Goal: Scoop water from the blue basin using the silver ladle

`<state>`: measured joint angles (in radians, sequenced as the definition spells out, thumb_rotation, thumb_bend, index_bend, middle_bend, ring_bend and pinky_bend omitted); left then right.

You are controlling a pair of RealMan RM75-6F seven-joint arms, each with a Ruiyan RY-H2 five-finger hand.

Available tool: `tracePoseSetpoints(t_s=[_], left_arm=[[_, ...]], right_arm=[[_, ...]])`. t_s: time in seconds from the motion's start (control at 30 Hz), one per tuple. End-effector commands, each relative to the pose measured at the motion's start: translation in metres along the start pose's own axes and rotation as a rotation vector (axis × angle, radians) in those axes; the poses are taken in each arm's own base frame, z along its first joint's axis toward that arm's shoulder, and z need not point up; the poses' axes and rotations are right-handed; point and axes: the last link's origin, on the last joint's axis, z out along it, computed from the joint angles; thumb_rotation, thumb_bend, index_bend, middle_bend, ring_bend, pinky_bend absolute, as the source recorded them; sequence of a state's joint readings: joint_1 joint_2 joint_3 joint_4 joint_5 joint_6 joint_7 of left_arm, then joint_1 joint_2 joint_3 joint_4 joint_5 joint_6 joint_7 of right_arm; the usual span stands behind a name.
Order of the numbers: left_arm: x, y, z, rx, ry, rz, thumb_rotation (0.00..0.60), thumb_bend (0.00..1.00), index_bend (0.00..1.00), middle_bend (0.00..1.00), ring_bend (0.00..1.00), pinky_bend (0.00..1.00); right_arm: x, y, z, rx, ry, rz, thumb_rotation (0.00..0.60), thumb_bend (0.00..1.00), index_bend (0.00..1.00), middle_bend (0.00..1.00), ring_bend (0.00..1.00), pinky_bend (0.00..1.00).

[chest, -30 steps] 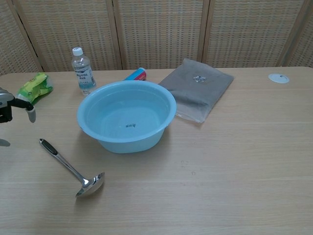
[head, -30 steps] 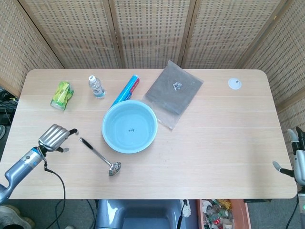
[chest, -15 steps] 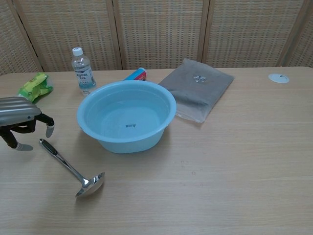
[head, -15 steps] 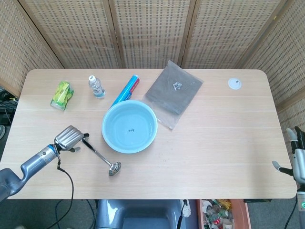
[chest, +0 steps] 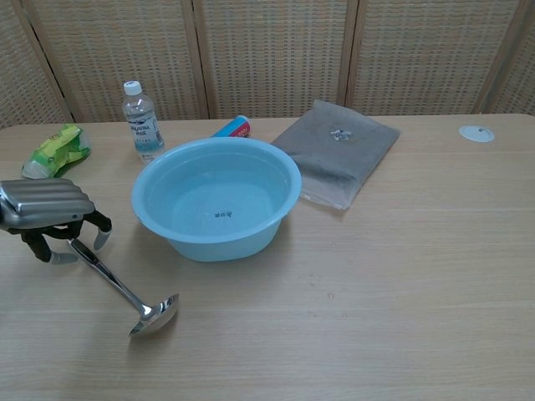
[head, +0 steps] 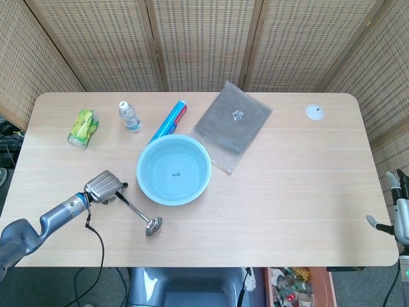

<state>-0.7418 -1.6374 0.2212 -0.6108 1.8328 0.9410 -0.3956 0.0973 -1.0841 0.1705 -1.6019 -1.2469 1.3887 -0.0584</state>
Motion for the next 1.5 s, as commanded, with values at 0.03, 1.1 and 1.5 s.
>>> tracePoseSetpoints(t_s=[0.03,1.1,1.5], left_arm=[[-0.001,0.002,0.0,-0.007,-0.002,0.002,0.6,0.35,0.46,1.0,1.0,1.0],[-0.005,0.019,0.011,-0.005,0.005,0.016,0.6,0.4,0.69,1.0,1.0,1.0],[0.017,0.009,-0.022,-0.008,0.141,-0.043,0.6,0.72,0.98,1.0,1.0,1.0]], right_arm=[[0.0,0.0,0.0,0.002,-0.001,0.001,0.6,0.0,0.0,0.0,0.0,0.0],[0.002,0.001,0.0,0.003,-0.022,0.014,0.6,0.0,0.0,0.0,0.0,0.0],[0.004,0.001,-0.002,0.008,-0.022,0.021,0.6,0.0,0.0,0.0,0.0,0.0]])
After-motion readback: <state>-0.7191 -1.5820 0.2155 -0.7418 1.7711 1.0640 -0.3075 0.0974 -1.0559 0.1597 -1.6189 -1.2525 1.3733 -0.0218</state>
